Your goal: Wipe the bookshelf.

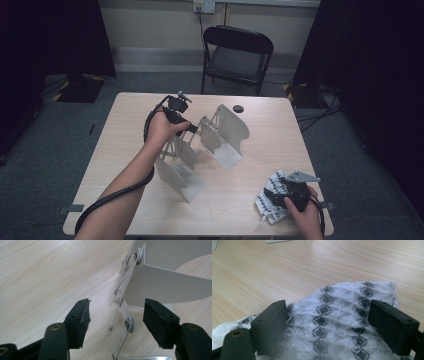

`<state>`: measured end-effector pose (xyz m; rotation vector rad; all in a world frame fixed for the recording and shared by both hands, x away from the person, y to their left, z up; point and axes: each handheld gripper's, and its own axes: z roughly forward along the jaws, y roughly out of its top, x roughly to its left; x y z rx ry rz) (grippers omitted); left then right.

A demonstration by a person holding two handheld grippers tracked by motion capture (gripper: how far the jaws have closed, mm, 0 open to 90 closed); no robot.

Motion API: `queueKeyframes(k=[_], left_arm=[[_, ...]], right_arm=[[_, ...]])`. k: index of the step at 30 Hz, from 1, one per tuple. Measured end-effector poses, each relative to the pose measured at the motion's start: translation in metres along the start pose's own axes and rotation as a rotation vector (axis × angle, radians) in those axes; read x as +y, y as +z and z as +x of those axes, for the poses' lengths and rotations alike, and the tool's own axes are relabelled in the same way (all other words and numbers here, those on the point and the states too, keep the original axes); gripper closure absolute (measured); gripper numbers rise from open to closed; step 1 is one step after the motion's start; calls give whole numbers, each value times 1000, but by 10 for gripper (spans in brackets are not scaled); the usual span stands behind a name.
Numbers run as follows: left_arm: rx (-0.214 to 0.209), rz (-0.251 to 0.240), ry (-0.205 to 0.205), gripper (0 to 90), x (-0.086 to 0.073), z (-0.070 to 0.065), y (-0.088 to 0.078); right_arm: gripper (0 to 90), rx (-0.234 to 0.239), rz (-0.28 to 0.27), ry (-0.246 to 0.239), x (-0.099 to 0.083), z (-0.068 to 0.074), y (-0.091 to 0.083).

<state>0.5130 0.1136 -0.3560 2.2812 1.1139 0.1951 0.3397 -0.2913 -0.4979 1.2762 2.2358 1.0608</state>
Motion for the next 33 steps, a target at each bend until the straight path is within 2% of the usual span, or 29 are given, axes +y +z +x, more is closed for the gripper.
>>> queueKeyframes(k=[2, 5, 9, 11, 22, 33], left_arm=[[1, 14, 7, 357, 0, 1, 2], [-20, 3, 7, 340, 1, 1, 3], [-15, 29, 14, 340, 1, 1, 3], [-12, 19, 17, 336, 1, 1, 2], [-15, 13, 20, 323, 6, 0, -12], [-26, 0, 8, 296, -2, 6, -31]], right_arm=[[148, 0, 0, 0, 0, 0, 0], [148, 0, 0, -1, 0, 0, 0], [148, 0, 0, 0, 0, 0, 0], [148, 0, 0, 0, 0, 0, 0], [148, 0, 0, 0, 0, 0, 0], [148, -1, 0, 1, 0, 0, 0]])
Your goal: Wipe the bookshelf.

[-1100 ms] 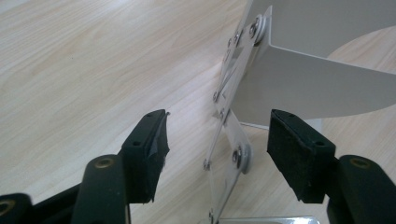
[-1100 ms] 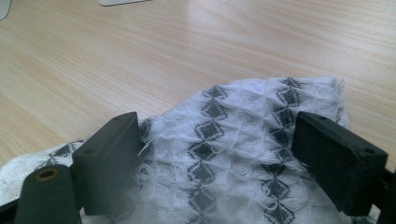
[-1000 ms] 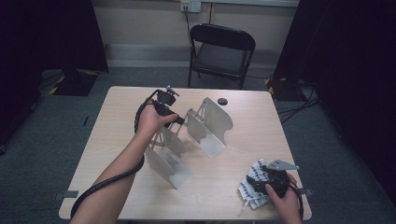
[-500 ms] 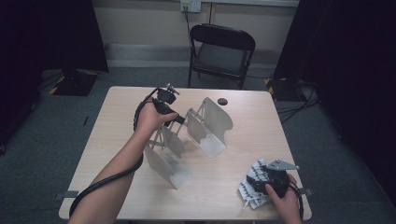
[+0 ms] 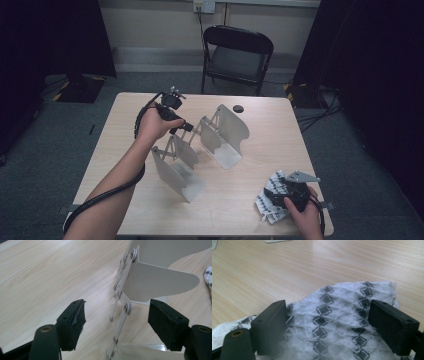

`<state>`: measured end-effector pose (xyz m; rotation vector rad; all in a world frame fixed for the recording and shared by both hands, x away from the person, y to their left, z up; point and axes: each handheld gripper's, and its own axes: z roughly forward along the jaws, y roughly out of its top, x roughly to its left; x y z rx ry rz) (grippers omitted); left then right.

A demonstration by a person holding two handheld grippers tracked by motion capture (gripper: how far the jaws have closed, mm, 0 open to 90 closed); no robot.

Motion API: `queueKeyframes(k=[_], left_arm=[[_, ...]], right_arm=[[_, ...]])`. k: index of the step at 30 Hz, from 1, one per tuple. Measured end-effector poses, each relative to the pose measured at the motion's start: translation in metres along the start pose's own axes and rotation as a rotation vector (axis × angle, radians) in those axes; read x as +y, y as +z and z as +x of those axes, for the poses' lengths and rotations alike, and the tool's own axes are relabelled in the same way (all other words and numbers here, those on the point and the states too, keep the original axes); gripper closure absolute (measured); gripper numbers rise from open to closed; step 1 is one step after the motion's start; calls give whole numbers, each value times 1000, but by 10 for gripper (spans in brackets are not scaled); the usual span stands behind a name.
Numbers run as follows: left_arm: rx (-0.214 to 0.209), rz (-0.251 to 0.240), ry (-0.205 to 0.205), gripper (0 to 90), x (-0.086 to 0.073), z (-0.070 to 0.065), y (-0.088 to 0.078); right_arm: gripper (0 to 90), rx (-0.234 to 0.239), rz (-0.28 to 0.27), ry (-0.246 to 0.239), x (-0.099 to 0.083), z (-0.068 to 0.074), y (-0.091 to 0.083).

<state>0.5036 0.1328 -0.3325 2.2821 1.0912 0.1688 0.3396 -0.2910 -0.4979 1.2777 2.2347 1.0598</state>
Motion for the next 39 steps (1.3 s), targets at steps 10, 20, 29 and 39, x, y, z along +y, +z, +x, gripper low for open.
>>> queueKeyframes(k=[10, 20, 29, 39], left_arm=[[13, -20, -9, 294, -16, 10, -25], [29, -41, -44, 294, -34, 28, -43], [37, -61, -74, 297, -59, 45, -45], [58, -86, -114, 294, -89, 60, -35]], right_arm=[[148, 0, 0, 0, 0, 0, 0], [148, -1, 0, 1, 0, 0, 0], [148, -1, 0, 1, 0, 0, 0], [148, -2, 0, 1, 0, 0, 0]])
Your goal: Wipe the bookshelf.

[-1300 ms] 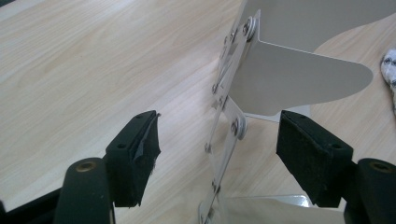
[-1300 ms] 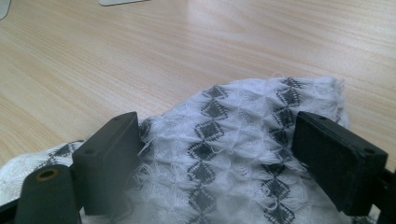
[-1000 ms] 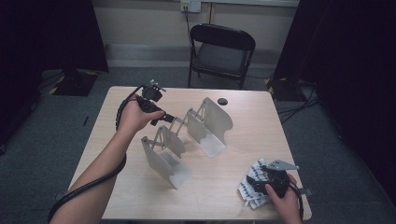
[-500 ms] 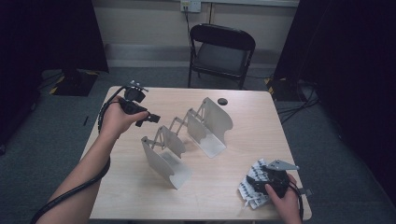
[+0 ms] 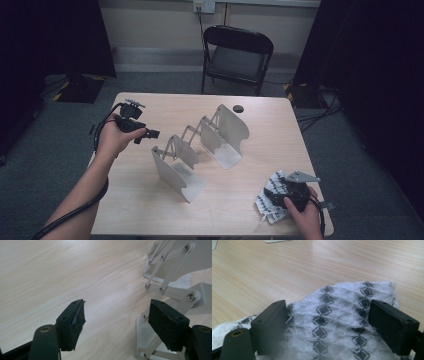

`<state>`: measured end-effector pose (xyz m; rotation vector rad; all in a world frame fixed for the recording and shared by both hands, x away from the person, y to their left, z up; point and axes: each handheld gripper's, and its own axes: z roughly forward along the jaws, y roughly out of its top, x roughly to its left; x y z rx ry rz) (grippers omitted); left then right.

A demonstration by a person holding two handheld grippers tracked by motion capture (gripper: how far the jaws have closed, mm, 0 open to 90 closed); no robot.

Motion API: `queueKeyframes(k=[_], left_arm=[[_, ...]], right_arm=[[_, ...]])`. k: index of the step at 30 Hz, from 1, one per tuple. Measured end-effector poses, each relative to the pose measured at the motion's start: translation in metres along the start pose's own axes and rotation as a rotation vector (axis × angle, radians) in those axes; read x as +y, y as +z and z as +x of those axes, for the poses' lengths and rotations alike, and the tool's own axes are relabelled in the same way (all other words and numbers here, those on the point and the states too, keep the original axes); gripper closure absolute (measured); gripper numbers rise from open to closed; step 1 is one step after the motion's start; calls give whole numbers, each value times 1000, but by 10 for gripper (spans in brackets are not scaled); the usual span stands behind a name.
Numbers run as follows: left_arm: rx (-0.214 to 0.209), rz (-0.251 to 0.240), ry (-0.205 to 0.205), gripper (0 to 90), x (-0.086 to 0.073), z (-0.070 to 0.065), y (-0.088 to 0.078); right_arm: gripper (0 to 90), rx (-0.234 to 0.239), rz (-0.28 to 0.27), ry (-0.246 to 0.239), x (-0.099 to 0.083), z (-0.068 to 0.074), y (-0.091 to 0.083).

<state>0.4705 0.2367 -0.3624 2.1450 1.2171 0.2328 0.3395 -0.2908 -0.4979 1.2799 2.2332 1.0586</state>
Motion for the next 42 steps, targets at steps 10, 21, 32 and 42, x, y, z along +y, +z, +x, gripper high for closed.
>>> queueKeyframes(k=[10, 21, 32, 42], left_arm=[[5, 7, -23, 293, -43, 14, 24], [38, -3, -14, 291, -82, 23, 39], [52, -29, -2, 277, -110, 21, 42], [60, -41, 3, 247, -130, 17, 52]], right_arm=[[148, -1, 0, 0, 0, 0, 0], [146, -1, -1, 0, 3, 0, 3], [145, 12, 2, -17, 9, 1, 10], [145, 27, 1, -29, 15, 3, 18]])
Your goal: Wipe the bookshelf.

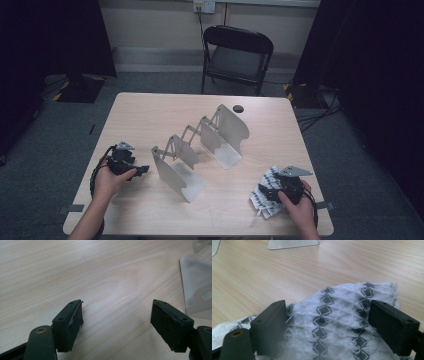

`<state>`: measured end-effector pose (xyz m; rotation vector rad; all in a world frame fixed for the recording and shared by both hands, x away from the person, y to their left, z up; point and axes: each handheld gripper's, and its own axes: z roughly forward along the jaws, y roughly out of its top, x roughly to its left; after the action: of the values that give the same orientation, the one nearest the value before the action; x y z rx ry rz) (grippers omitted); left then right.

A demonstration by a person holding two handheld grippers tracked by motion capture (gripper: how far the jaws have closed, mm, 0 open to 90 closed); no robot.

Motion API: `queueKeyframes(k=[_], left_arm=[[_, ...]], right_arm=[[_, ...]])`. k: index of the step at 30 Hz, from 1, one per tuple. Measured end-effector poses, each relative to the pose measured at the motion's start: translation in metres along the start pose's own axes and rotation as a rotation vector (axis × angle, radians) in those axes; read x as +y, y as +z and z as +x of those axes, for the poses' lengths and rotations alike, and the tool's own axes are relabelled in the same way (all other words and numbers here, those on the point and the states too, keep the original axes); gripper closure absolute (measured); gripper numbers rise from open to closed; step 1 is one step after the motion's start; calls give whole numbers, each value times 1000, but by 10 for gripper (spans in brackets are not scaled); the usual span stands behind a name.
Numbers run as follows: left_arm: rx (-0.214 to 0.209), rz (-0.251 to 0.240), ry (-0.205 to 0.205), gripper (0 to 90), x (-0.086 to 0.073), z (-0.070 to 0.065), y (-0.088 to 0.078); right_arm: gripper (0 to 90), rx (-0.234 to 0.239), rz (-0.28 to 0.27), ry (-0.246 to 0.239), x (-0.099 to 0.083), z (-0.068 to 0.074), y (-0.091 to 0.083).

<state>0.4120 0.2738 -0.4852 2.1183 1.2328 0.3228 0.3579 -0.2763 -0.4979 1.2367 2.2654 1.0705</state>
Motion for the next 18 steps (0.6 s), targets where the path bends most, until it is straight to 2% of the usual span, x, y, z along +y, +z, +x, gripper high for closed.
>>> queueKeyframes(k=[6, 7, 9, 12, 18], left_arm=[[7, -22, 15, 210, -3, -4, 1], [15, -23, 44, 198, -4, -6, 3], [23, -29, 54, 171, -6, -8, 4], [40, -23, 112, 152, -8, -11, 5], [38, -53, 110, 140, -11, -10, 5]], right_arm=[[146, 10, 2, -11, 4, 5, 4], [146, 16, 1, -19, 4, 7, 6], [147, 24, 1, -25, 6, 11, 7], [147, 31, 7, -32, 8, 14, 9], [147, 45, 20, -46, 11, 19, 12]])
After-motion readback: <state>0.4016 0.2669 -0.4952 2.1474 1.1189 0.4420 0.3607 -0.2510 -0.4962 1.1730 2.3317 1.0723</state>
